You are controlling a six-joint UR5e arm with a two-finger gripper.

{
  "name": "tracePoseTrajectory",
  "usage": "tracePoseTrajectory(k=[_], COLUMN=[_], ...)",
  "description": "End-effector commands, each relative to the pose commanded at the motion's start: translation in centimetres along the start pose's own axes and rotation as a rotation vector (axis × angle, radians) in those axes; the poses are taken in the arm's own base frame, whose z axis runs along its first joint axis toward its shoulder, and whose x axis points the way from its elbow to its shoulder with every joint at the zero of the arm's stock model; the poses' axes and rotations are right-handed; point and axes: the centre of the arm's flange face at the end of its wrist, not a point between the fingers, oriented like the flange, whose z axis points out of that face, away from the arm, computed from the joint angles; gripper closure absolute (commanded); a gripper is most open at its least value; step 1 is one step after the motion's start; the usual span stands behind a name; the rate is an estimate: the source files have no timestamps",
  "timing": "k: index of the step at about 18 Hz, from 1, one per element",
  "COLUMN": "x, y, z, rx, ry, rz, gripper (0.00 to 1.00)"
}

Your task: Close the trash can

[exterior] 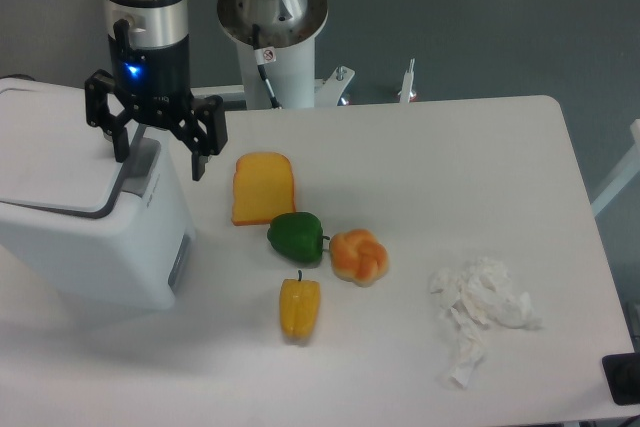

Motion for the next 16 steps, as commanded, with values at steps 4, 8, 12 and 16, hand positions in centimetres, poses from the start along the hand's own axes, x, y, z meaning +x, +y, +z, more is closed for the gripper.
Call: tracePoseTrajectory(k=[4, 8, 12, 16], x=[0.3, 0.6, 0.5, 0.4], y=[0.1, 0.4, 0.4, 0.2], z=[-0.9, -1.4, -1.2, -1.2], rx=[0.014, 0.021, 0.019, 0.031], ry=[-0.005, -0.007, -0.009, -0.016], rz=[-0.009, -0.008, -0.006, -0.006], gripper=[0.0, 0.0, 0.0, 0.0])
